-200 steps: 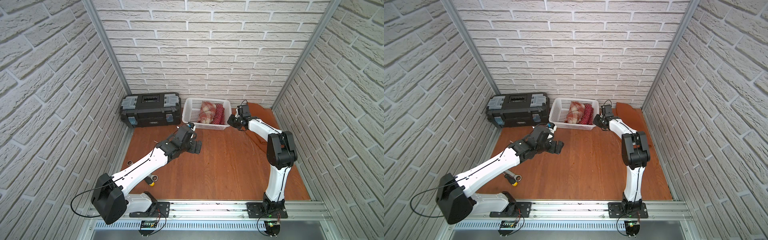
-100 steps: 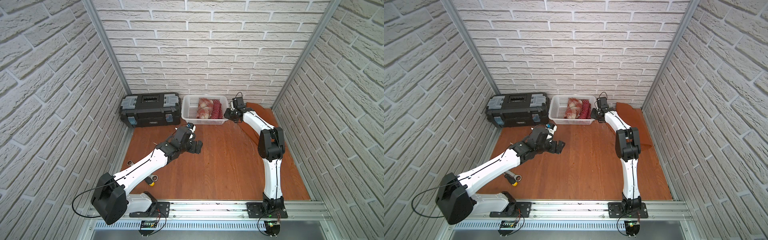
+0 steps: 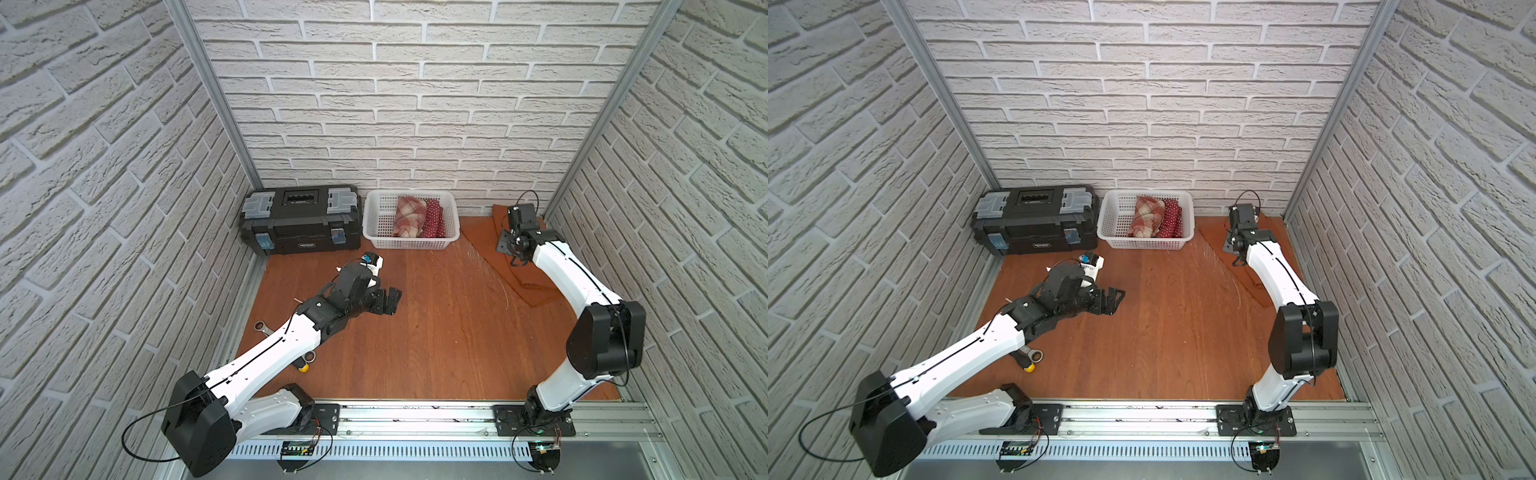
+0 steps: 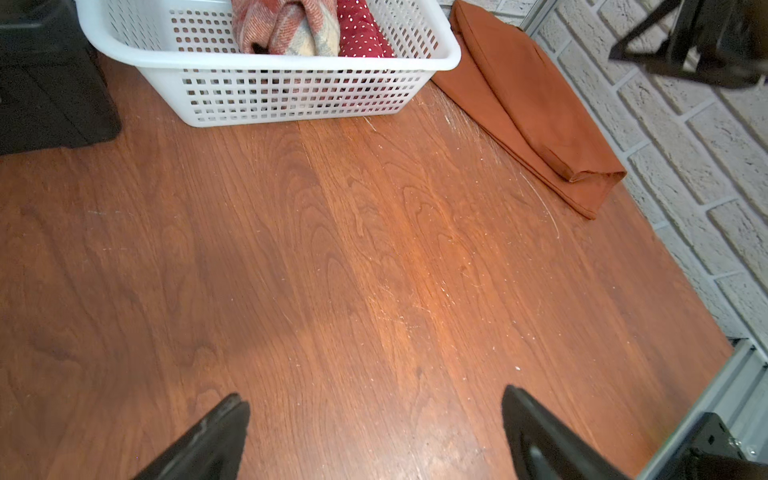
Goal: Roll up the skirts
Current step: Move the skirt to the center of the board.
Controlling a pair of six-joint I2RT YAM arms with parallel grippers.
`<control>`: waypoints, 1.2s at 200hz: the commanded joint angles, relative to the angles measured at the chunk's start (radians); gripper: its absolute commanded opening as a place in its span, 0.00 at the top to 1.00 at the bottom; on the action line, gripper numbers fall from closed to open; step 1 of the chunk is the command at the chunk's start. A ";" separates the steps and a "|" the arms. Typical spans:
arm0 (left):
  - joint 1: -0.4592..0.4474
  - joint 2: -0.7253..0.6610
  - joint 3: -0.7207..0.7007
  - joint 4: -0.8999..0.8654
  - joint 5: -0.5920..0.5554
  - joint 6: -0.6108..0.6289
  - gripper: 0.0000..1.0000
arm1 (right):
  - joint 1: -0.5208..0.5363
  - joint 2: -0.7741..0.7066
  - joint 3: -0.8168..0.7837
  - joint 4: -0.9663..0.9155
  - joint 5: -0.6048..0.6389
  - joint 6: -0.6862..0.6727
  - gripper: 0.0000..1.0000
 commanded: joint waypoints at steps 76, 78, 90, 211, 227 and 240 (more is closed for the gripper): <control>0.007 0.061 -0.126 0.242 0.186 -0.114 0.02 | -0.169 0.152 -0.079 -0.179 -0.103 0.021 0.36; 0.007 0.062 -0.128 0.247 0.190 -0.115 0.02 | -0.173 0.157 -0.078 -0.180 -0.098 0.021 0.36; 0.010 0.065 -0.142 0.265 0.201 -0.122 0.02 | -0.203 0.185 -0.076 -0.174 -0.109 0.017 0.36; 0.062 0.053 -0.166 0.307 0.252 -0.136 0.02 | -0.293 0.259 -0.125 -0.146 -0.313 0.009 0.98; 0.062 0.051 -0.167 0.311 0.252 -0.137 0.02 | -0.283 0.202 -0.194 -0.115 -0.363 0.043 0.98; 0.062 0.049 -0.169 0.312 0.252 -0.145 0.02 | -0.251 0.138 -0.273 -0.091 -0.400 0.082 0.98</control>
